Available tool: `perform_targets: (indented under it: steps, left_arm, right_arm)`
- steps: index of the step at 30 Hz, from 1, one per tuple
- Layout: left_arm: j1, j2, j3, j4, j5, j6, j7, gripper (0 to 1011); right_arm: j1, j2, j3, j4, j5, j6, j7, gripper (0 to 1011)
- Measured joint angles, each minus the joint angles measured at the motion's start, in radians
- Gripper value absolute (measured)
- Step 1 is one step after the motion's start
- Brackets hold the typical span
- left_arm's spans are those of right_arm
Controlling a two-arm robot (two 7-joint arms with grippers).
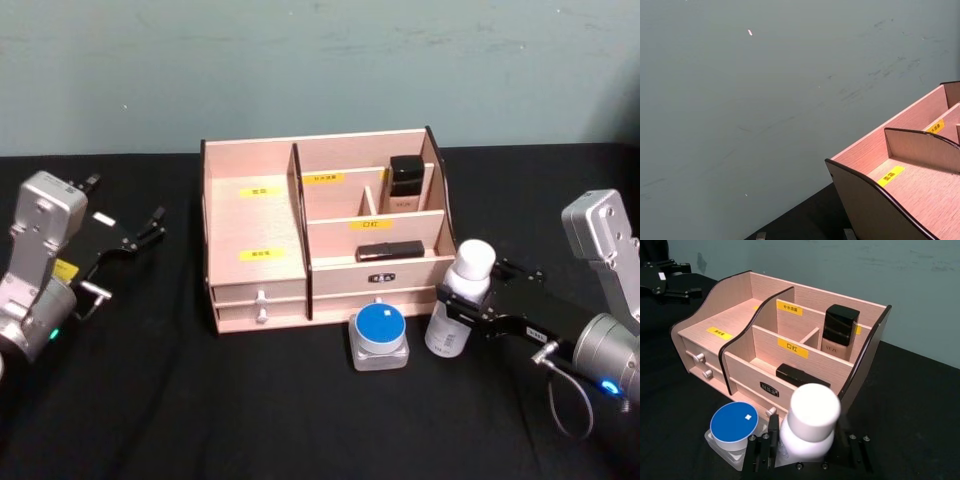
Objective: Pick up the facial cleanser and watermelon frost from the table and place them into the tiered storage box.
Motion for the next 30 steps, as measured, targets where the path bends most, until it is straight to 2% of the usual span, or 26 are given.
perform_targets:
  steps: [5,30]
  left_arm:
    - [0.0,0.0,0.0,0.0,0.0,0.0,0.0,1001]
    - [0.0,0.0,0.0,0.0,0.0,0.0,0.0,1001]
  right_arm:
    - [0.0,0.0,0.0,-0.001,0.0,0.0,0.0,616]
    - [0.0,-0.005,0.001,-0.005,0.0,-0.007,0.0,616]
